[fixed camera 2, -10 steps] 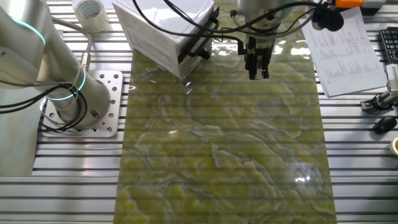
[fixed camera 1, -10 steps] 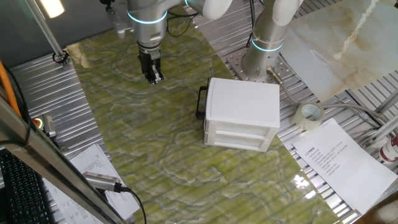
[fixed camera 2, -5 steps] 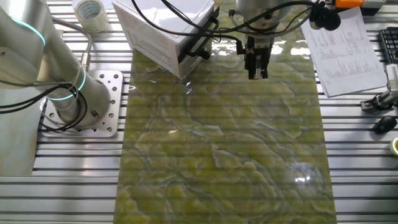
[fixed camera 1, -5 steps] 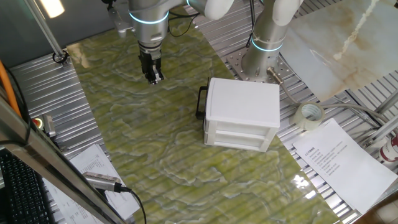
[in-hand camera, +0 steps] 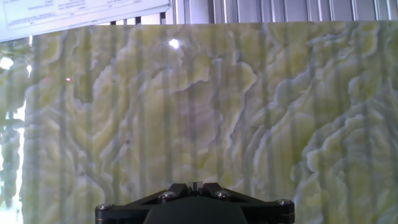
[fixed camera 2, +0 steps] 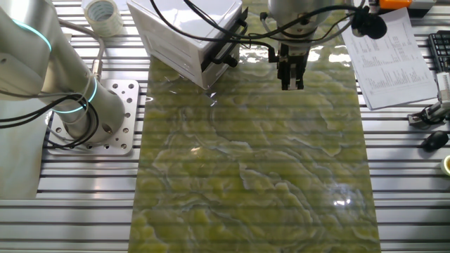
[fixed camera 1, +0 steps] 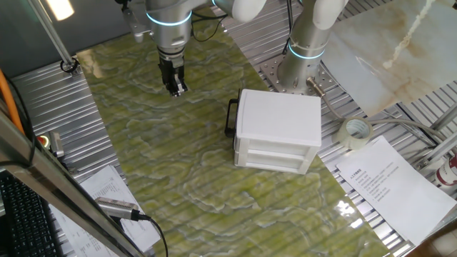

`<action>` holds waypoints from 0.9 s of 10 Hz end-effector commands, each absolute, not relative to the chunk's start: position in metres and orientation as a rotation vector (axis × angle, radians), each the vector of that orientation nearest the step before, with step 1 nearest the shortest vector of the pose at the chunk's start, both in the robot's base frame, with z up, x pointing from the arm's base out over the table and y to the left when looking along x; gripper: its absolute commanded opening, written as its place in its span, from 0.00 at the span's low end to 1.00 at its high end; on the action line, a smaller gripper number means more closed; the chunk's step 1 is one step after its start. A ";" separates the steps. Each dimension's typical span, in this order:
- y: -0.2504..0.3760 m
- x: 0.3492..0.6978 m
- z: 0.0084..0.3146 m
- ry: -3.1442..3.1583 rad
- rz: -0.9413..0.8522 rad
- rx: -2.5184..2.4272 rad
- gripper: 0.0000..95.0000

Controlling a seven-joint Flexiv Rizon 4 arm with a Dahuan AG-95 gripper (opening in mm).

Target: Take something out of a drawer

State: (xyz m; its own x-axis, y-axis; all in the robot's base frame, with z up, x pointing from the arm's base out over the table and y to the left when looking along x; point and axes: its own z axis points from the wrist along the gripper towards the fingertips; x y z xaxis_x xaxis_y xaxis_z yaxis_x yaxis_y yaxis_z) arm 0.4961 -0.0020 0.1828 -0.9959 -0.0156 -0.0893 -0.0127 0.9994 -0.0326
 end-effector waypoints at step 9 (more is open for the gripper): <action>0.007 0.498 0.179 3.057 -0.045 -0.038 0.00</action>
